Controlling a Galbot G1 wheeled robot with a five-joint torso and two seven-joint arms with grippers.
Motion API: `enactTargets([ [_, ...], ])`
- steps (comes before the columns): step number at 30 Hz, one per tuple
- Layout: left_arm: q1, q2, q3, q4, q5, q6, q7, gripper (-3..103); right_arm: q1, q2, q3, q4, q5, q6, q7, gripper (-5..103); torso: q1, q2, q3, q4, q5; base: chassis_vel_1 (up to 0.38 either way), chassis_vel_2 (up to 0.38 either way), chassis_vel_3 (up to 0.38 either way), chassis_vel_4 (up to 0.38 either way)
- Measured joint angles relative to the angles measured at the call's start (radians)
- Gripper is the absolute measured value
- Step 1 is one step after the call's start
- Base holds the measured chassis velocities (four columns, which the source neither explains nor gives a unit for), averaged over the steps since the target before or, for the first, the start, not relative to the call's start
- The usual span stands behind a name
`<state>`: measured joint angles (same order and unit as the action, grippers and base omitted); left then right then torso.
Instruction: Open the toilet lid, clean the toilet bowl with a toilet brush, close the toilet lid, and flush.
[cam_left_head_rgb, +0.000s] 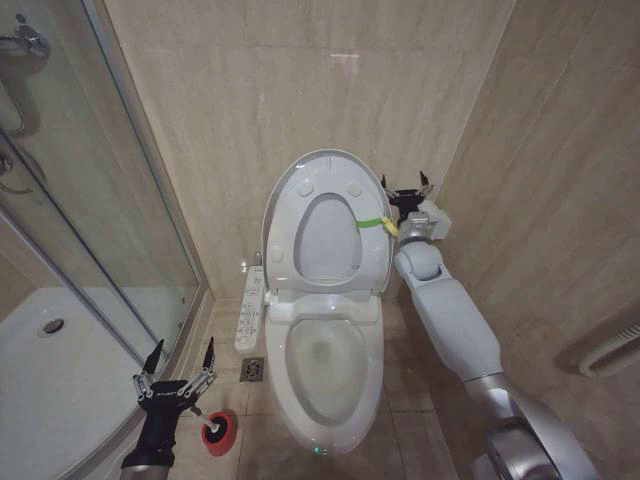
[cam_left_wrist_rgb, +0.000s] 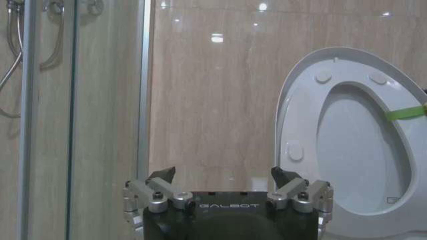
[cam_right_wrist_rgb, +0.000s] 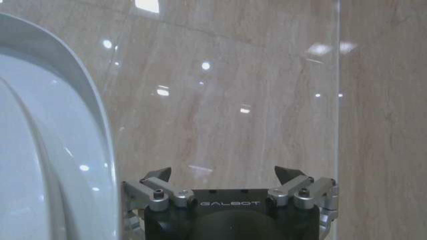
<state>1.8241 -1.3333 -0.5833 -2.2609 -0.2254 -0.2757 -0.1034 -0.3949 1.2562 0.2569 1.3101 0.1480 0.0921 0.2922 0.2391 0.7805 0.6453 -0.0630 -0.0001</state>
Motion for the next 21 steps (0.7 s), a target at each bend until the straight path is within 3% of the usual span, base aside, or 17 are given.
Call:
enactTargets([
  [15, 0.000, 0.000, 0.000, 0.000, 0.000, 0.000, 0.000, 97, -0.202, -0.169, 0.006, 0.296, 0.092, -0.048, 0.006, 100, 0.000, 0.000, 0.000, -0.0003, 0.0002, 0.000, 0.000, 0.000, 0.000],
  [21, 0.000, 0.000, 0.000, 0.000, 0.000, 0.000, 0.000, 97, -0.288, -0.205, 0.017, 0.410, 0.113, -0.067, 0.014, 100, 0.000, 0.000, 0.000, -0.0009, 0.0000, 0.000, 0.000, 0.000, 0.000],
])
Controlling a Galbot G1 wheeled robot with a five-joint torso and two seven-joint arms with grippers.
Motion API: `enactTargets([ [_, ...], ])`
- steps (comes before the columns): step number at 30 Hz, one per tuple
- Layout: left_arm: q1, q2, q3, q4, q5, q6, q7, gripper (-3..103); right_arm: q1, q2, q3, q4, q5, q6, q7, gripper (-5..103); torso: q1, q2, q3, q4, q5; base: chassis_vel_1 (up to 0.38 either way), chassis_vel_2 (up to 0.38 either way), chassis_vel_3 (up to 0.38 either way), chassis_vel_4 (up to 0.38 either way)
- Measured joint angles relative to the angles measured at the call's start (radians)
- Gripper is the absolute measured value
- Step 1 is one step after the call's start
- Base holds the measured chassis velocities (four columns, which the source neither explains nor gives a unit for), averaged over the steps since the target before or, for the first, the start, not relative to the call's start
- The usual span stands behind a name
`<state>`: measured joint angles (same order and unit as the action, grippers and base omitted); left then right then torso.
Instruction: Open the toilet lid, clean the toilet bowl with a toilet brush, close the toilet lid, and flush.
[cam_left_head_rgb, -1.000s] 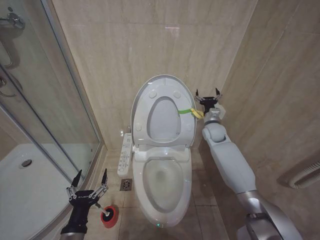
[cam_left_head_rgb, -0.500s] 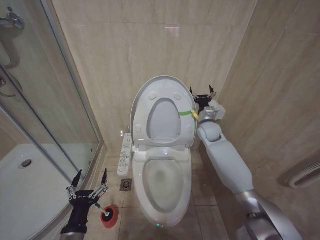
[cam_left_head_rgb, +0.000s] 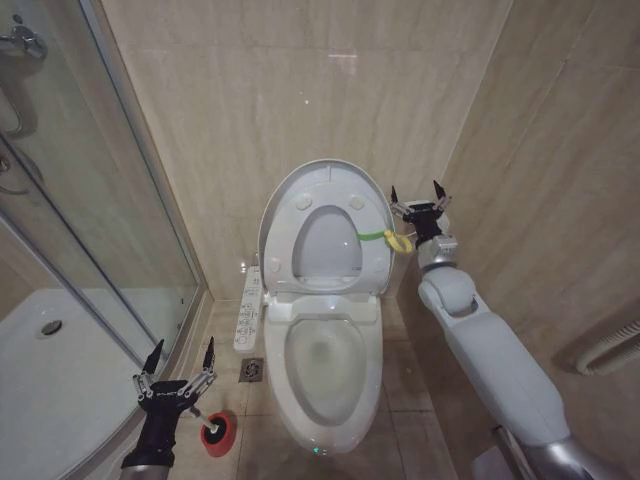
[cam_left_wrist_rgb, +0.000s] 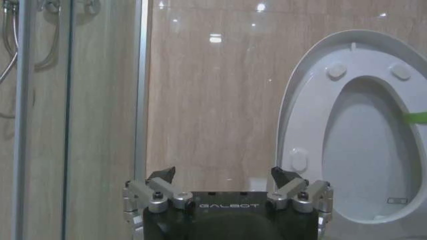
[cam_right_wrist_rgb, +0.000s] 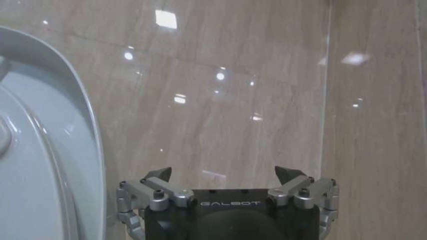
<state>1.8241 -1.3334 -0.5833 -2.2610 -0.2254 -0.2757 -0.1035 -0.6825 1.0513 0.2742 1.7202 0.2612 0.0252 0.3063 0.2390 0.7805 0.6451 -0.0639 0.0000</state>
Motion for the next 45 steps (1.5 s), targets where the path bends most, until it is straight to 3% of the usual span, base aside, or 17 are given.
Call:
enactTargets([
  [3, 0.000, 0.000, 0.000, 0.000, 0.000, 0.000, 0.000, 97, -0.030, -0.006, 0.003, 0.032, 0.000, -0.005, 0.008, 100, 0.000, 0.000, 0.000, -0.0003, 0.0000, 0.000, 0.000, 0.000, 0.000],
  [10, 0.000, 0.000, 0.000, 0.000, 0.000, 0.000, 0.000, 97, -0.041, -0.030, 0.027, 0.039, 0.005, -0.012, 0.009, 100, 0.000, 0.000, 0.000, 0.0027, 0.0000, 0.005, 0.007, 0.002, -0.001],
  [14, 0.000, 0.000, 0.000, 0.000, 0.000, 0.000, 0.000, 97, -0.092, -0.072, 0.042, 0.082, 0.012, 0.000, -0.001, 100, 0.000, 0.000, 0.000, 0.0008, 0.0001, 0.005, 0.025, 0.003, 0.009],
  [22, 0.000, 0.000, 0.000, 0.000, 0.000, 0.000, 0.000, 97, -0.256, -0.118, 0.113, 0.199, 0.015, 0.009, -0.018, 100, 0.000, 0.000, 0.000, 0.0007, 0.0002, 0.000, 0.000, 0.000, 0.000],
  [45, 0.000, 0.000, 0.000, 0.000, 0.000, 0.000, 0.000, 97, -0.560, -0.090, 0.312, 0.361, 0.024, -0.063, 0.042, 100, 0.000, 0.000, 0.000, 0.0009, 0.0001, 0.000, 0.000, 0.000, 0.000],
])
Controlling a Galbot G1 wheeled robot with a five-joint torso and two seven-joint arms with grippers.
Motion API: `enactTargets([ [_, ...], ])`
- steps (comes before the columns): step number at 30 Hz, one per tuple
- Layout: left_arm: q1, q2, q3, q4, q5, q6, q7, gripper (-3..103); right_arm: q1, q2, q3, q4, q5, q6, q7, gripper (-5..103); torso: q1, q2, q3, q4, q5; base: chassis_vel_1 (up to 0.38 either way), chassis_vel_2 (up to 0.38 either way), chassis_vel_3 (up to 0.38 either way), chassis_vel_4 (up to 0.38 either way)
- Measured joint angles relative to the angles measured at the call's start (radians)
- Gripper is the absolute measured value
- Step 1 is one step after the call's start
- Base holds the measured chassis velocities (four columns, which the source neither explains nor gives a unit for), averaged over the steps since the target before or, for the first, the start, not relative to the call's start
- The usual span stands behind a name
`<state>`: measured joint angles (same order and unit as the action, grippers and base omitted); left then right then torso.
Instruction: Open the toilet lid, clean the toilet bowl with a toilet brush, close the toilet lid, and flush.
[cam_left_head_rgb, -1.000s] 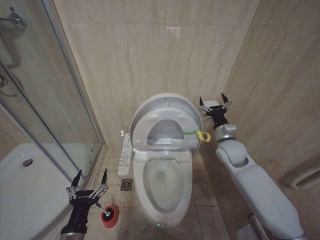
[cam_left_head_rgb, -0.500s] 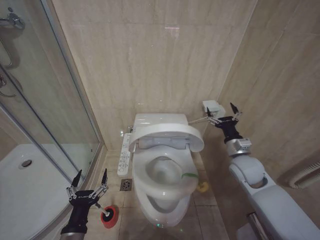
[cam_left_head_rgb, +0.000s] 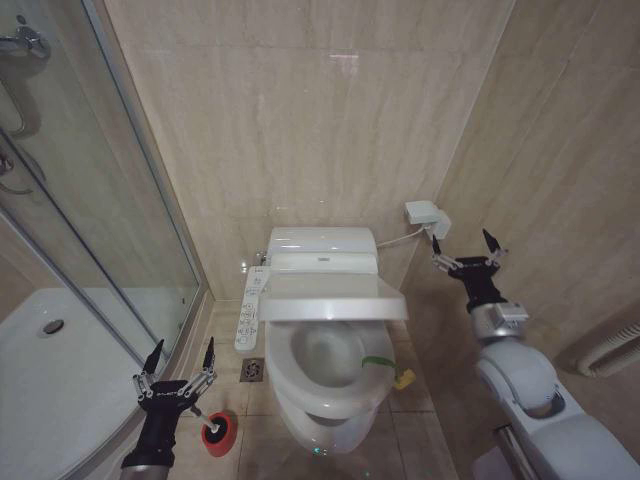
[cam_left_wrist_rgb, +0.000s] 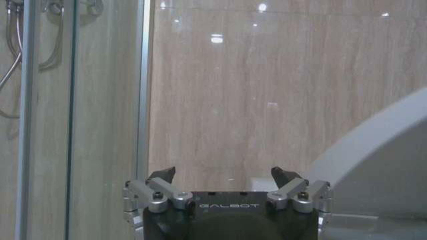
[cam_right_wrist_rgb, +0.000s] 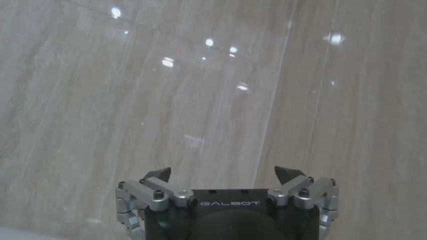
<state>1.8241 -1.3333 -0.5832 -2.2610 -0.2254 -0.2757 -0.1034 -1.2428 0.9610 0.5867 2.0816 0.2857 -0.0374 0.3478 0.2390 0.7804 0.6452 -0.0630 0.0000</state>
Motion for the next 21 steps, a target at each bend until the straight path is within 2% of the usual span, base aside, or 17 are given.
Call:
enactTargets([
  [11, 0.000, 0.000, 0.000, 0.000, 0.000, 0.000, 0.000, 97, -0.150, 0.061, 0.043, 0.112, -0.019, -0.031, 0.026, 100, 0.000, 0.000, 0.000, 0.0001, -0.0001, 0.000, 0.000, 0.000, 0.000],
  [21, 0.000, 0.000, 0.000, 0.000, 0.000, 0.000, 0.000, 97, -0.263, 0.119, 0.078, 0.162, -0.070, -0.014, 0.004, 100, 0.000, 0.000, 0.000, 0.0001, -0.0001, 0.000, 0.000, 0.000, 0.000],
])
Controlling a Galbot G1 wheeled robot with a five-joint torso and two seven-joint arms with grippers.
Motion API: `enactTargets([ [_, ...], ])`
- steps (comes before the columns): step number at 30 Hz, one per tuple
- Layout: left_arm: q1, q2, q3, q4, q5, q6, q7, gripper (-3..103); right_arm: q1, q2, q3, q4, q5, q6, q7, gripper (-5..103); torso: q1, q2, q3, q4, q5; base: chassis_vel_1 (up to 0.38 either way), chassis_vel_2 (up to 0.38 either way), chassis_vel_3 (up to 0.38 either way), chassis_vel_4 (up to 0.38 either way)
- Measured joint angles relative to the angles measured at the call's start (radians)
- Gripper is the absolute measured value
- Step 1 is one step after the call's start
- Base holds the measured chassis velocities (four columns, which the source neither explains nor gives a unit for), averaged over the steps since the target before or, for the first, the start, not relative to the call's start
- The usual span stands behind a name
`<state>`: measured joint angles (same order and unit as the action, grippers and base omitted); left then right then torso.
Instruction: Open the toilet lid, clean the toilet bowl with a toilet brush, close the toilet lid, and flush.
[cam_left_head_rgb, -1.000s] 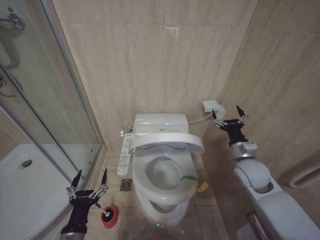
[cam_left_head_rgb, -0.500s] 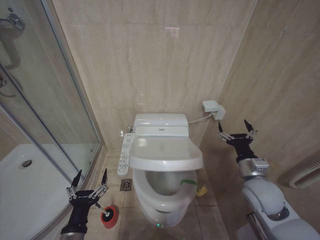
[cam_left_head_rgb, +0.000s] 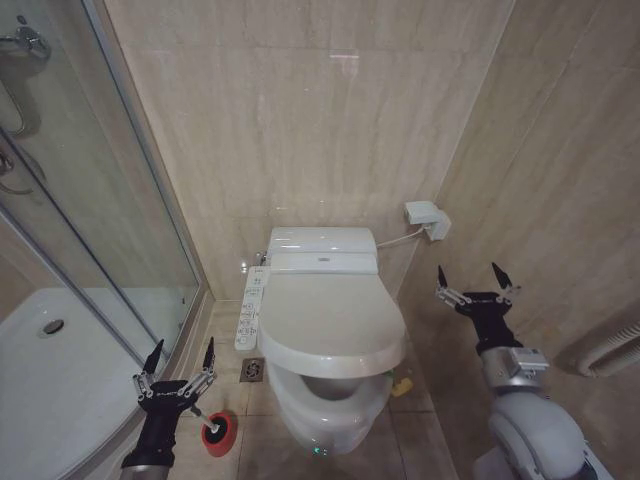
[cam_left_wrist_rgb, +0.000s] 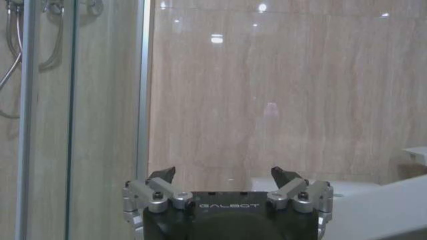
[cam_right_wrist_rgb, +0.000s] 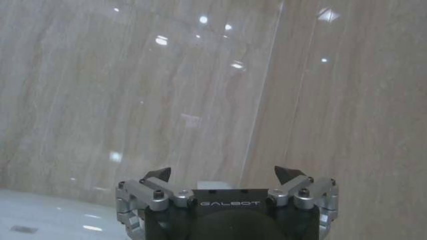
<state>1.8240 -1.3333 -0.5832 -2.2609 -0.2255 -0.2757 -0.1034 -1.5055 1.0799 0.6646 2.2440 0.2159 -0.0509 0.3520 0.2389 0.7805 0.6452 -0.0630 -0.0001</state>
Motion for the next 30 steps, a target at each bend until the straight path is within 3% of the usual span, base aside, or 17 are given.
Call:
enactTargets([
  [14, 0.000, 0.000, 0.000, 0.000, 0.000, 0.000, 0.000, 97, -0.144, 0.122, 0.019, 0.082, -0.068, -0.013, 0.011, 100, 0.000, 0.000, 0.000, 0.0000, -0.0001, 0.000, 0.000, 0.000, 0.000],
  [23, 0.000, 0.000, 0.000, 0.000, 0.000, 0.000, 0.000, 97, -0.146, 0.189, 0.022, 0.086, -0.115, -0.009, 0.005, 100, 0.000, 0.000, 0.000, 0.0001, 0.0000, 0.000, 0.000, 0.000, 0.000],
  [30, 0.000, 0.000, 0.000, 0.000, 0.000, 0.000, 0.000, 97, -0.125, 0.215, 0.013, 0.032, -0.167, 0.037, -0.019, 100, 0.000, 0.000, 0.000, 0.0002, 0.0000, 0.000, 0.000, 0.000, 0.000],
])
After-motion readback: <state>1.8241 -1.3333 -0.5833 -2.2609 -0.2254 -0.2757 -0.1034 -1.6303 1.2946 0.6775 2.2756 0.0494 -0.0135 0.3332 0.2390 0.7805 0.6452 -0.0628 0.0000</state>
